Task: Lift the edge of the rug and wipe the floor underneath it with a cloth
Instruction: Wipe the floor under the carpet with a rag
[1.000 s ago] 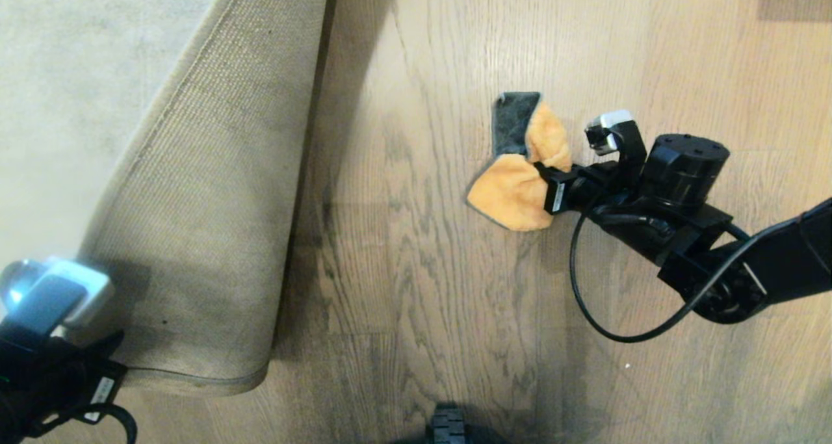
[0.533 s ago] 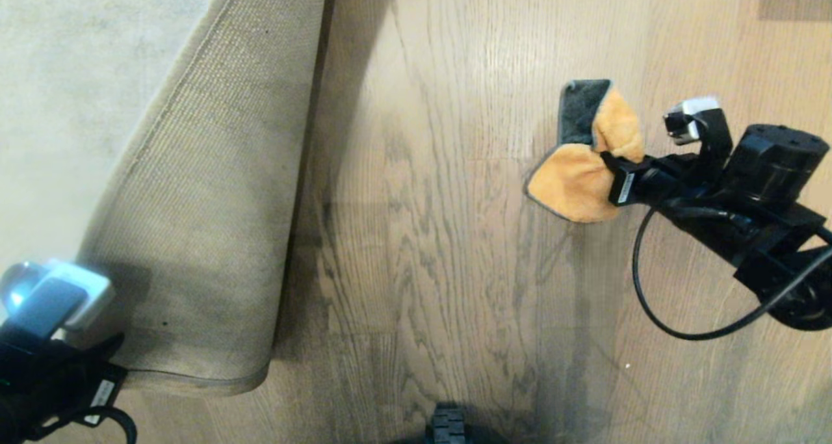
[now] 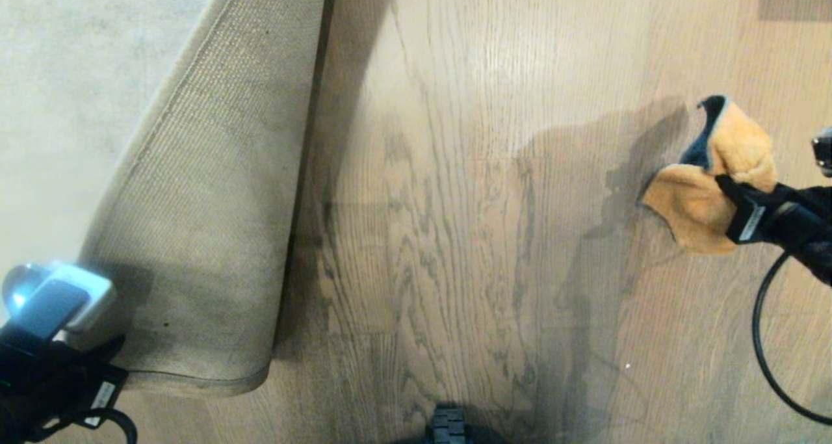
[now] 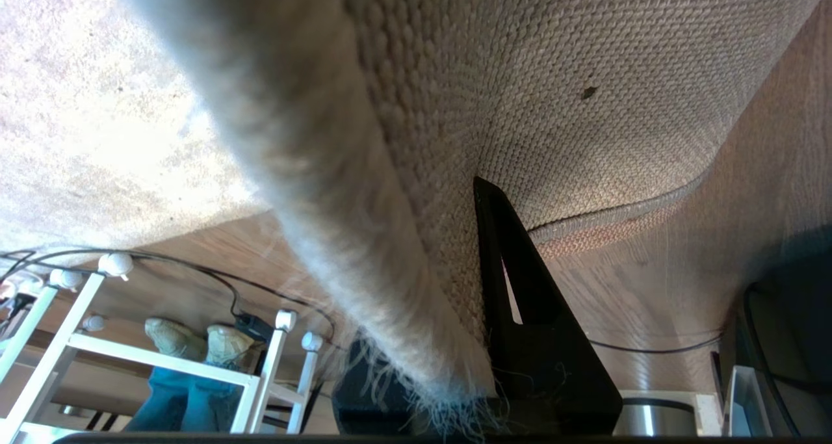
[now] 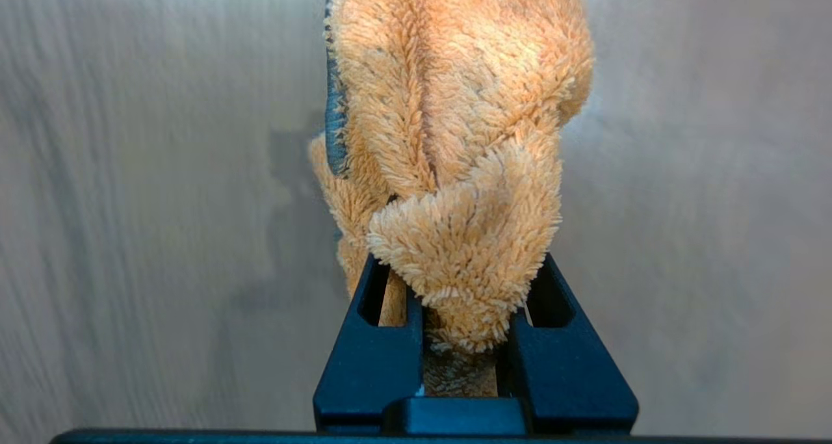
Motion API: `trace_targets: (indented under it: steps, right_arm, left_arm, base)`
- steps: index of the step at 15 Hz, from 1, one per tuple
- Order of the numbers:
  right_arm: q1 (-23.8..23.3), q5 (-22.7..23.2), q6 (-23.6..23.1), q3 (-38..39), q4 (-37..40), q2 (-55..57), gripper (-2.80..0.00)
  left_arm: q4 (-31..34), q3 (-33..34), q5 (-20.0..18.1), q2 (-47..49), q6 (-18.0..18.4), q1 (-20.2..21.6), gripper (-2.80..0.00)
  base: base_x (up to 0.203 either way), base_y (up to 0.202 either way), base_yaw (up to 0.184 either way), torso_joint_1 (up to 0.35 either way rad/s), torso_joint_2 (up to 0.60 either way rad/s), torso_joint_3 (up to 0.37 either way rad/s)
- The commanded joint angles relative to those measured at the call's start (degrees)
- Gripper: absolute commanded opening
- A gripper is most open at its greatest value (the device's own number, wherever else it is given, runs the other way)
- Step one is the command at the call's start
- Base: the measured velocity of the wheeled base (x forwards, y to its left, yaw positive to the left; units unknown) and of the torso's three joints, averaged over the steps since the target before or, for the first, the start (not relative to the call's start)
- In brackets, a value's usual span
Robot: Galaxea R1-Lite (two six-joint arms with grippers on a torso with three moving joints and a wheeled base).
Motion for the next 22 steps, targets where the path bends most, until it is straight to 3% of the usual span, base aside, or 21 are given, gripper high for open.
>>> trace_targets:
  steps: [1, 6, 9, 12, 16, 22]
  right_arm:
    - [-2.5, -0.1, -0.5, 6.0, 0.0, -8.5, -2.8]
    - [-5.2, -2.7, -2.3, 19.1, 1.8, -20.7, -2.8]
    - [-5.2, -2.8, -2.9, 23.4, 7.4, -29.7, -2.8]
    - [-5.1, -1.2, -3.0, 24.8, 19.5, -42.3, -2.8]
    - [-4.3, 0.7, -3.3, 24.4, 42.0, -59.7, -2.8]
    - [-0.3, 1.4, -4.3, 25.2, 57.4, -73.1, -2.8]
  left_arm:
    - [-0.1, 0.1, 0.1, 0.2, 0.1, -0.6, -2.8]
    - [-0.3, 0.3, 0.1, 0.1, 0.1, -0.9, -2.8]
    - [-0.3, 0.3, 0.1, 0.0, 0.1, -1.0, -2.8]
    - [-0.3, 0.3, 0.1, 0.0, 0.1, -1.0, -2.8]
    - [-0.3, 0.4, 0.1, 0.0, 0.0, -1.0, -2.8]
    - [-0.4, 0.3, 0.2, -0.2, -0.1, -0.9, -2.8]
  base:
    - [0.0, 0.0, 0.0, 0.0, 0.0, 0.0]
    - [0.0, 0.0, 0.0, 0.0, 0.0, 0.0]
    - [0.0, 0.0, 0.0, 0.0, 0.0, 0.0]
    - [0.0, 0.0, 0.0, 0.0, 0.0, 0.0]
    - [0.0, 0.0, 0.0, 0.0, 0.0, 0.0]
    - [0.0, 0.0, 0.0, 0.0, 0.0, 0.0]
